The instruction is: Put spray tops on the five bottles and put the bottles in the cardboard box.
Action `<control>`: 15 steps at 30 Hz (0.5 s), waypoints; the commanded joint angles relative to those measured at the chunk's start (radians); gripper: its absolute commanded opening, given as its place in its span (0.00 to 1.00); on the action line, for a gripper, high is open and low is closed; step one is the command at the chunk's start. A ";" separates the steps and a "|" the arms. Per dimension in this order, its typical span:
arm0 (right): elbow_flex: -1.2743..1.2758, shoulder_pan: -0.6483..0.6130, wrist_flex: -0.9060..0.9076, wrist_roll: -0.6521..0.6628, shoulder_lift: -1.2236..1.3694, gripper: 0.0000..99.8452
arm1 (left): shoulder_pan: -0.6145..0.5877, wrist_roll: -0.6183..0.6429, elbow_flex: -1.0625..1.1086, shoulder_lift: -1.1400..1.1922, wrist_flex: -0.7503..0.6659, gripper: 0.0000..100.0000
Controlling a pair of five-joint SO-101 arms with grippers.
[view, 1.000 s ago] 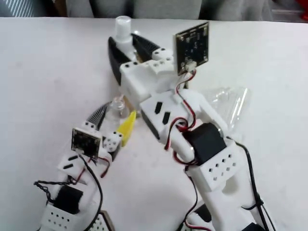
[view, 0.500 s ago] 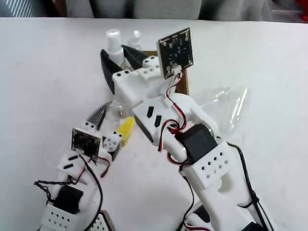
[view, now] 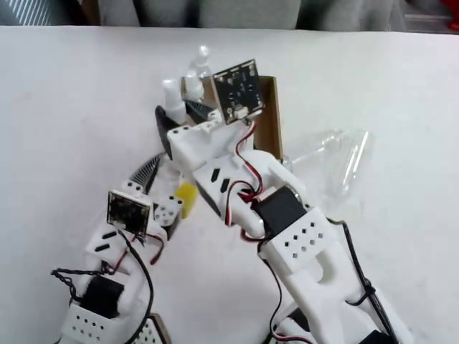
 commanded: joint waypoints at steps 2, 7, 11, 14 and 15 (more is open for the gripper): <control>0.064 -0.012 -0.064 0.000 -0.045 0.02 | -0.012 -0.011 -0.012 -0.018 -0.029 0.09; 0.224 -0.028 -0.162 0.000 -0.157 0.02 | -0.012 -0.011 -0.012 -0.018 -0.029 0.09; 0.330 -0.048 -0.223 0.005 -0.234 0.02 | -0.012 -0.011 -0.011 -0.018 -0.031 0.09; 0.362 -0.050 -0.228 0.002 -0.249 0.02 | -0.012 -0.011 -0.009 -0.018 -0.032 0.09; 0.364 -0.050 -0.225 0.002 -0.249 0.02 | -0.012 -0.011 -0.009 -0.018 -0.032 0.09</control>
